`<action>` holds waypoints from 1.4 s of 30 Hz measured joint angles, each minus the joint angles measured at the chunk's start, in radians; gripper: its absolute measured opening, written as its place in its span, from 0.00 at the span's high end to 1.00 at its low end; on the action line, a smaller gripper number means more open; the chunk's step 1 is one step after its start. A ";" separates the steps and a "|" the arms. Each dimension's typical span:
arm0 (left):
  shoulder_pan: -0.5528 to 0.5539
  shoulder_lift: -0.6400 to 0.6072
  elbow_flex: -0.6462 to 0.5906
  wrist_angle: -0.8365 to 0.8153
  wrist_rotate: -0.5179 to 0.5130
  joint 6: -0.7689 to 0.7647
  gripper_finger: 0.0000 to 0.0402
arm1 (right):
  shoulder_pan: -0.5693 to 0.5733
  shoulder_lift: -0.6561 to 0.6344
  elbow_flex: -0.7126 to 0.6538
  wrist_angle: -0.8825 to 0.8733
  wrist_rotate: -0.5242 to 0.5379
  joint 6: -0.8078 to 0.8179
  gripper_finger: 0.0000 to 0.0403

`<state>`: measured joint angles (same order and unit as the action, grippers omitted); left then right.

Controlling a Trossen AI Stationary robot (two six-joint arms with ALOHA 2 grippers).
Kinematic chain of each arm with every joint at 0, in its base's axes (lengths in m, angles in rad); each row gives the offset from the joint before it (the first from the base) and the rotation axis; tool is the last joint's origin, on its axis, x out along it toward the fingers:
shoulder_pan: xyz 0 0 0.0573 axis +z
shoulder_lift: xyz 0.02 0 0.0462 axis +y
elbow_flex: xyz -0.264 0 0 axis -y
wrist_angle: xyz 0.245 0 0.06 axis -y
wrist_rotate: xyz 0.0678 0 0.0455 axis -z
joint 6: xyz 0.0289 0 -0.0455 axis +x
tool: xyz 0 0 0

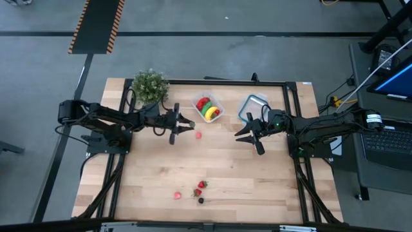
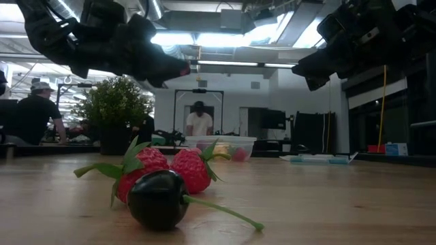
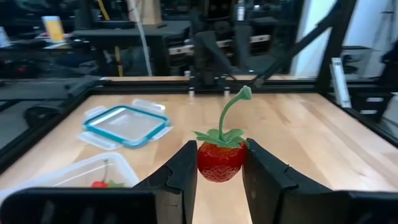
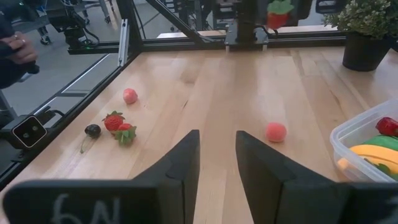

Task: Pick and placing Produce into tupperware
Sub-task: Put the top red strawberry into the transparent container

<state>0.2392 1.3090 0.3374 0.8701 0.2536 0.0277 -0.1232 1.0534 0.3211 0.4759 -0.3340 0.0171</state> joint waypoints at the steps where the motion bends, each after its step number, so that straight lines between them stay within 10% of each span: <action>1: 0.000 0.000 0.000 -0.001 -0.013 0.000 0.77 | 0.000 0.000 0.000 0.000 0.000 0.000 0.74; 19: 0.008 0.000 0.036 -0.150 -0.088 0.000 0.77 | 0.000 0.000 0.000 0.000 0.000 -0.003 0.74; 42: 0.150 0.396 0.641 -0.841 0.019 0.194 0.77 | 0.000 0.000 0.000 -0.034 0.000 0.000 0.74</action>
<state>0.3894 1.7053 0.9787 0.0296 0.2722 0.2220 -0.1234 1.0534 0.3210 0.4420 -0.3340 0.0170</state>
